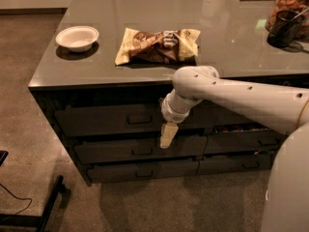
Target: Open top drawer
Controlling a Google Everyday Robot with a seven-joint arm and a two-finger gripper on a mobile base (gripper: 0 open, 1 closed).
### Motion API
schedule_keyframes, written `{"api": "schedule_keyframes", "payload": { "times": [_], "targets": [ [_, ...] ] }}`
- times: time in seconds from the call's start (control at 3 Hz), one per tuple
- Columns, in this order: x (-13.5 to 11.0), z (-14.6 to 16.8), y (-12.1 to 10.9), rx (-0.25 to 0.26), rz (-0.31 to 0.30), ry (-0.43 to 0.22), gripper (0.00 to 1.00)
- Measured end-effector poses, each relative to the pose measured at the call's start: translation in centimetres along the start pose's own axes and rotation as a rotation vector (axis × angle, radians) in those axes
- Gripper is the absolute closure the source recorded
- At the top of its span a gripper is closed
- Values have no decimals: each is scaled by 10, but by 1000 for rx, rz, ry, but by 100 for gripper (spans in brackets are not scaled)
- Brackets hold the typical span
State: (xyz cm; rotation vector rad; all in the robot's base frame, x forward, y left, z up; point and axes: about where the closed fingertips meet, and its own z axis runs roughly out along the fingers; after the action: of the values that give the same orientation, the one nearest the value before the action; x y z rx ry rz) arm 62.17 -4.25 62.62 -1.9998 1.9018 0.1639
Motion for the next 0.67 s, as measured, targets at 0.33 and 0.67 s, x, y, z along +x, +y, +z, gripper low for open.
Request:
{"api": "schedule_keyframes", "payload": {
  "times": [0.33, 0.67],
  "targets": [
    [4, -13, 18, -65, 0, 17, 26],
    [3, -20, 20, -74, 0, 20, 49]
  ]
}}
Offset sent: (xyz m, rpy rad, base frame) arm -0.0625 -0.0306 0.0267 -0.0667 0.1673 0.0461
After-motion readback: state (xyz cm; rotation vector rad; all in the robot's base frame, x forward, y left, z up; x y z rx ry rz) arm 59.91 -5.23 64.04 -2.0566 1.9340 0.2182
